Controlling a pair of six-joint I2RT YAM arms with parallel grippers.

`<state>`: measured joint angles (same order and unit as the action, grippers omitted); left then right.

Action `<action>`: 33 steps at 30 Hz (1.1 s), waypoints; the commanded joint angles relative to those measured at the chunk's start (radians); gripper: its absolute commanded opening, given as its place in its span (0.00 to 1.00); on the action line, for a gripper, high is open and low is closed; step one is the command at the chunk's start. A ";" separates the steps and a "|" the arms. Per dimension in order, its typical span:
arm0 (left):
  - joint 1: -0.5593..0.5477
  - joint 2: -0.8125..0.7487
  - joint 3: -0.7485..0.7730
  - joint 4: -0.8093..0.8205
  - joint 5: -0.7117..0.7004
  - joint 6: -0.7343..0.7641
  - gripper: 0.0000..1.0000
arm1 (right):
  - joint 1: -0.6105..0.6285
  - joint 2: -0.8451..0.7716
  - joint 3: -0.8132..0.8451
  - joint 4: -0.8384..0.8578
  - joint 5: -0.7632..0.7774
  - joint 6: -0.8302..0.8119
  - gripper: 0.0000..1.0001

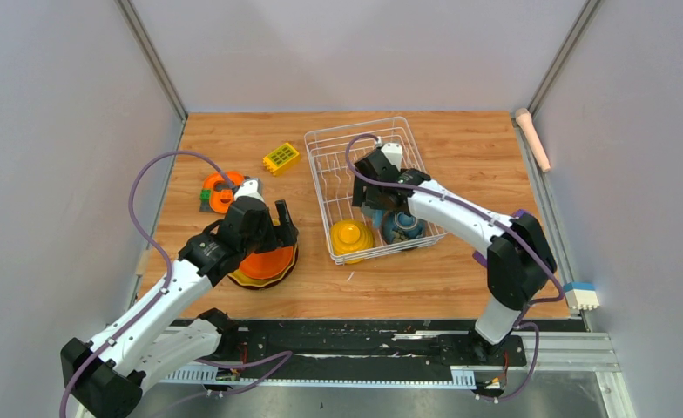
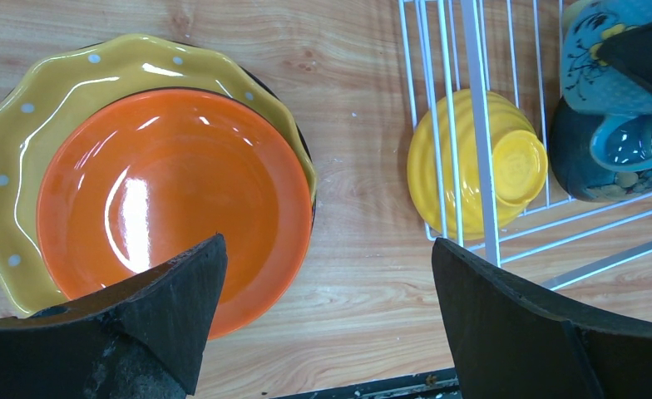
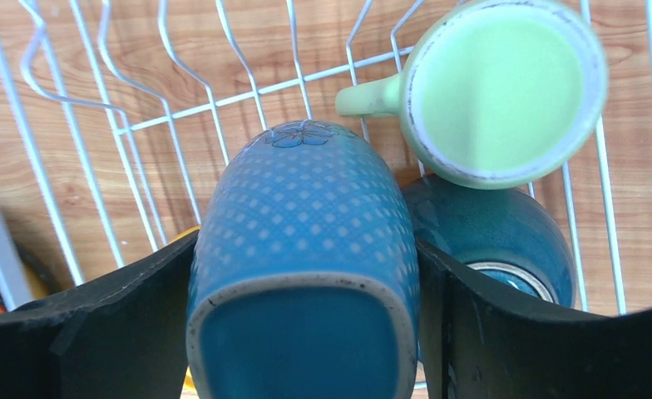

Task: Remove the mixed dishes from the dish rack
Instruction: Pick up the cup from the dish rack.

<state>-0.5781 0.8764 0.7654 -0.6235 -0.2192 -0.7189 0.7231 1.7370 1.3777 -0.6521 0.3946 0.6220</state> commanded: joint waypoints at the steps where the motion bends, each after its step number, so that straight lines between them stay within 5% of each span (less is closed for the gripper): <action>1: 0.001 -0.008 0.003 0.031 -0.004 -0.002 1.00 | 0.003 -0.127 -0.048 0.162 0.006 0.026 0.05; 10: 0.003 -0.038 -0.002 0.040 0.023 0.010 1.00 | 0.001 -0.283 -0.195 0.268 0.003 0.071 0.00; 23: 0.003 -0.181 -0.073 0.310 0.408 0.041 1.00 | -0.009 -0.644 -0.575 0.753 -0.276 0.206 0.00; 33: 0.003 -0.194 -0.135 0.566 0.576 -0.045 1.00 | -0.013 -0.885 -0.800 0.966 -0.322 0.352 0.00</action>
<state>-0.5781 0.6662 0.6437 -0.2264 0.2546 -0.7212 0.7158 0.9348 0.6048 0.0963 0.1020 0.8848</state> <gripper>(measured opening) 0.998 0.820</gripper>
